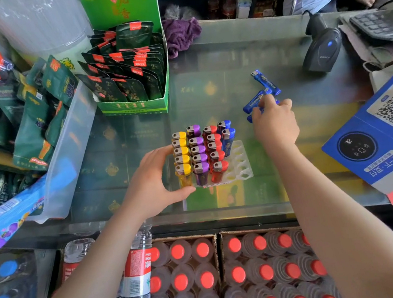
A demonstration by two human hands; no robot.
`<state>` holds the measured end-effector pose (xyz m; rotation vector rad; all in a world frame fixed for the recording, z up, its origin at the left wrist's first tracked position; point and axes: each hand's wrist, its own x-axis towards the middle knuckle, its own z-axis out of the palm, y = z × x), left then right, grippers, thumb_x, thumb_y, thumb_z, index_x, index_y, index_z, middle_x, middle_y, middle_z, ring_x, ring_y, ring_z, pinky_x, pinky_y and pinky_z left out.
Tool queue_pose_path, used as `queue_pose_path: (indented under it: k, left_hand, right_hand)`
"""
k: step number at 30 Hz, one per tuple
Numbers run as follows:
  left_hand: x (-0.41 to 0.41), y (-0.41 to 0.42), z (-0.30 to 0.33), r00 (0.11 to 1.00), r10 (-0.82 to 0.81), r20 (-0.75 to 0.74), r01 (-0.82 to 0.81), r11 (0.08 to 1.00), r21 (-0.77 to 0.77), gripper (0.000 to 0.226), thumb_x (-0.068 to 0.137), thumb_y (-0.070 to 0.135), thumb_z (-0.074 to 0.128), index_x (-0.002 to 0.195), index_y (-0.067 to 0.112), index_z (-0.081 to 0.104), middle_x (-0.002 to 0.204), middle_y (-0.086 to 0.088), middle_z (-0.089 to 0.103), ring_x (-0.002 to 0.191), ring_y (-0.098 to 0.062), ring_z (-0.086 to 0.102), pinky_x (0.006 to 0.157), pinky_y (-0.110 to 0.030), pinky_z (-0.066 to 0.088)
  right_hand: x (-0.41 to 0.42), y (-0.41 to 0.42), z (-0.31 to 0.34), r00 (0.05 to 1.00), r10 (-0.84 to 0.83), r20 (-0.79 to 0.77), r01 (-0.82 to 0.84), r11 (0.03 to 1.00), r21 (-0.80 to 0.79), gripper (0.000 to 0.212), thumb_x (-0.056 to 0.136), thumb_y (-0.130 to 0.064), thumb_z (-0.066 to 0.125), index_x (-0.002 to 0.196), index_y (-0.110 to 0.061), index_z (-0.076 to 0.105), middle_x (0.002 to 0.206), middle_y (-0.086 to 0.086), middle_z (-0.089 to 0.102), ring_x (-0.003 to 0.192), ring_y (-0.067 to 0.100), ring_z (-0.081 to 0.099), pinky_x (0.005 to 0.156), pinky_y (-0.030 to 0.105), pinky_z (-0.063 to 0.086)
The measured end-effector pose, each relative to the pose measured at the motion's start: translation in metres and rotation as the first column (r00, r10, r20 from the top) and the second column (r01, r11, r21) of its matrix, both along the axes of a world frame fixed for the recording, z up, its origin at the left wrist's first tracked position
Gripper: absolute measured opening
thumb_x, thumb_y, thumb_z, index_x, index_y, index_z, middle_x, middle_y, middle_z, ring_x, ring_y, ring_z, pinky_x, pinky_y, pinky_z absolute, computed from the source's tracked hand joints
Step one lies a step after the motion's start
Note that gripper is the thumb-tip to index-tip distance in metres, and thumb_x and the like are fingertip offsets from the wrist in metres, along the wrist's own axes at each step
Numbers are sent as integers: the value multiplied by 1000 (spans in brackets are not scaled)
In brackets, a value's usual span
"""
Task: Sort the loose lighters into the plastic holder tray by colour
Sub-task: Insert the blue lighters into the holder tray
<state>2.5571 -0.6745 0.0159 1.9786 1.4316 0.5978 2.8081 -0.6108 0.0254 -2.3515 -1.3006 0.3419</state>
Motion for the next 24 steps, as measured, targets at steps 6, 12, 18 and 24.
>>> queue_pose_path:
  k: [6, 12, 18, 24]
  left_hand:
    - [1, 0, 0, 1000, -5, 2, 5, 1000, 8, 76, 62, 42, 76, 127, 29, 39, 132, 11, 45, 117, 3, 28, 97, -34, 32]
    - [1, -1, 1, 1000, -9, 3, 9, 1000, 12, 75, 63, 44, 74, 128, 31, 39, 133, 11, 44, 120, 0, 30, 98, -35, 32]
    - [2, -1, 2, 1000, -14, -10, 15, 1000, 17, 75, 63, 45, 73, 128, 28, 40, 134, 8, 45, 125, -10, 33, 100, -39, 32]
    - [2, -3, 3, 1000, -13, -13, 14, 999, 30, 76, 64, 44, 73, 129, 27, 40, 135, 6, 45, 125, -12, 34, 100, -39, 31]
  right_hand:
    - [12, 5, 7, 979, -81, -188, 81, 997, -9, 30, 80, -6, 41, 106, -18, 52, 112, 11, 50, 98, 30, 50, 72, 32, 37]
    - [7, -38, 8, 869, 52, -492, 34, 986, 164, 28, 87, -6, 44, 114, -12, 43, 90, 3, 52, 78, 21, 48, 53, 22, 34]
    - [-20, -86, 20, 624, 296, -723, -60, 941, 333, 13, 91, -6, 45, 87, -19, 48, 79, 1, 55, 66, 10, 43, 66, 20, 39]
    - [-42, -97, 17, 479, 362, -800, -129, 930, 344, 20, 78, 8, 61, 96, -1, 62, 86, 8, 66, 67, 3, 59, 63, 11, 46]
